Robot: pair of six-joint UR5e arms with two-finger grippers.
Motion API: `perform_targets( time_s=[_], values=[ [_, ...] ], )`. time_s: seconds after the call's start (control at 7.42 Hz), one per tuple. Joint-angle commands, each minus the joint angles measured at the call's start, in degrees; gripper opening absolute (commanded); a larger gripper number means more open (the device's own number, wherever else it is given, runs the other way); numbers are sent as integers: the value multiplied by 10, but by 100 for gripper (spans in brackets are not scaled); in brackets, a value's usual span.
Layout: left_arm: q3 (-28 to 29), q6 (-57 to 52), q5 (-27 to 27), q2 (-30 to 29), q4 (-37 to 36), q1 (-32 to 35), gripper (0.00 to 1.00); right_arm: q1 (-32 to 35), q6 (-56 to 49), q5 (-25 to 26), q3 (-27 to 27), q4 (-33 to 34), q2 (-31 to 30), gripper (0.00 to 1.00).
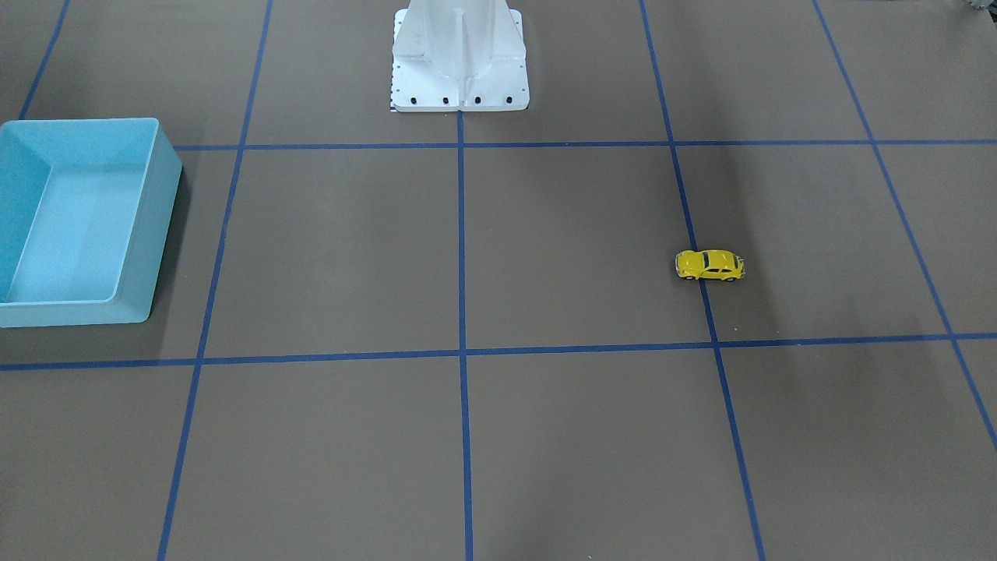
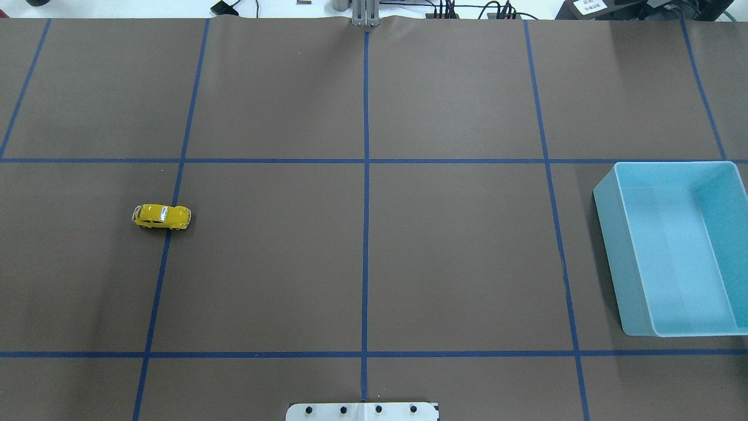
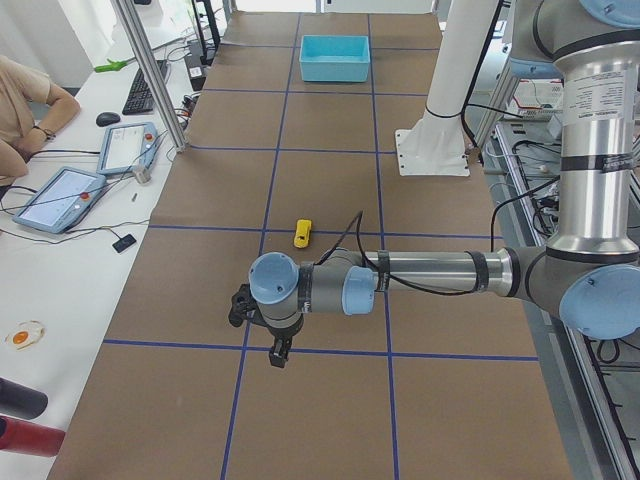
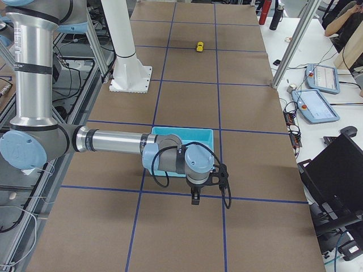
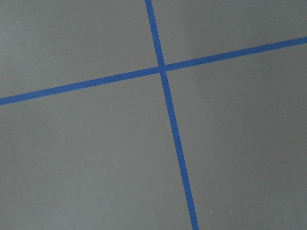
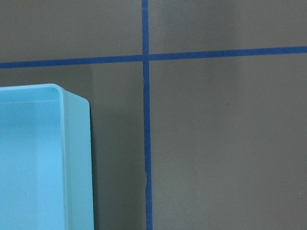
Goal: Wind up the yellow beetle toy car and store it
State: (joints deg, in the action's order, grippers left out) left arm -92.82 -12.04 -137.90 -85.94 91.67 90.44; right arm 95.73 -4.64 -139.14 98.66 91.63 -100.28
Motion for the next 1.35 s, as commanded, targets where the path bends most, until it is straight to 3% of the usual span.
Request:
perform_targets(
  time_s=[0.0, 0.94, 1.21],
  values=[
    [1, -1, -1, 0, 3, 0, 100, -7, -1, 21, 4, 1, 9, 100],
    [-2, -3, 1, 0, 10, 0, 100, -21, -5, 51, -1, 1, 19, 100],
    [-66, -9, 54, -7, 18, -10, 100, -20, -5, 51, -1, 1, 18, 100]
  ],
)
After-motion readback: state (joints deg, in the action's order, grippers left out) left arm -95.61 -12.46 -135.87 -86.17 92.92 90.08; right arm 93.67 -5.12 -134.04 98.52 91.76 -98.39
